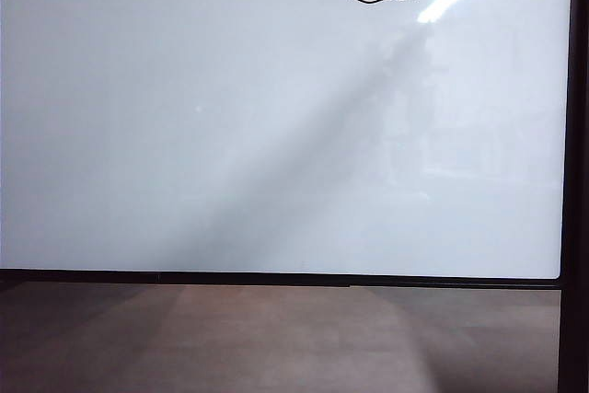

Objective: Reach to the right to find the marker pen, pick it up, and write the number 9 on the whiteboard.

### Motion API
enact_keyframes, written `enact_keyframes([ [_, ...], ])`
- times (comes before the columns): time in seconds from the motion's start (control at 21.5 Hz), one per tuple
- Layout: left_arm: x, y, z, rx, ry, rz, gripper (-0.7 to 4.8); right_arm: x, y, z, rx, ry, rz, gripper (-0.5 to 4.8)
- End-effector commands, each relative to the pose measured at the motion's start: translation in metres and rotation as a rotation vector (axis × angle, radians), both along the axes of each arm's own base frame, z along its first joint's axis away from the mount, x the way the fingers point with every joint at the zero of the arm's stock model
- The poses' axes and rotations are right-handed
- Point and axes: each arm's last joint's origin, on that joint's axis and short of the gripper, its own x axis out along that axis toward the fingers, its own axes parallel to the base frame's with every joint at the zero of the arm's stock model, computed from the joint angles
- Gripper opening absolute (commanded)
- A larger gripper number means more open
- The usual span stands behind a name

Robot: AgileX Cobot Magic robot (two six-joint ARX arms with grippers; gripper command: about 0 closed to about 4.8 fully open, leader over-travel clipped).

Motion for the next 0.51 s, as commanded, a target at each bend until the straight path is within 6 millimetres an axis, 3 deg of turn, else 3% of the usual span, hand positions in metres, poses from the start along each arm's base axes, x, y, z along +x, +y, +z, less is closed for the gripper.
enact_keyframes([
  [0.05, 0.0, 0.0, -0.002, -0.003, 0.02, -0.002, -0.05, -0.006, -0.003, -0.013, 0.024, -0.004, 0.006, -0.02],
  [0.19, 0.0, 0.0, -0.001, -0.005, 0.01, -0.01, -0.05, -0.013, -0.006, -0.025, 0.036, 0.005, 0.009, -0.02],
  [0.42, 0.002, 0.003, 0.024, -0.003, -0.298, 0.04, -0.05, -0.025, -0.012, -0.039, 0.05, -0.011, -0.025, -0.02],
  [0.51, 0.002, 0.003, 0.027, -0.003, -0.337, 0.051, -0.05, -0.028, -0.013, -0.041, 0.052, -0.015, -0.029, -0.02],
])
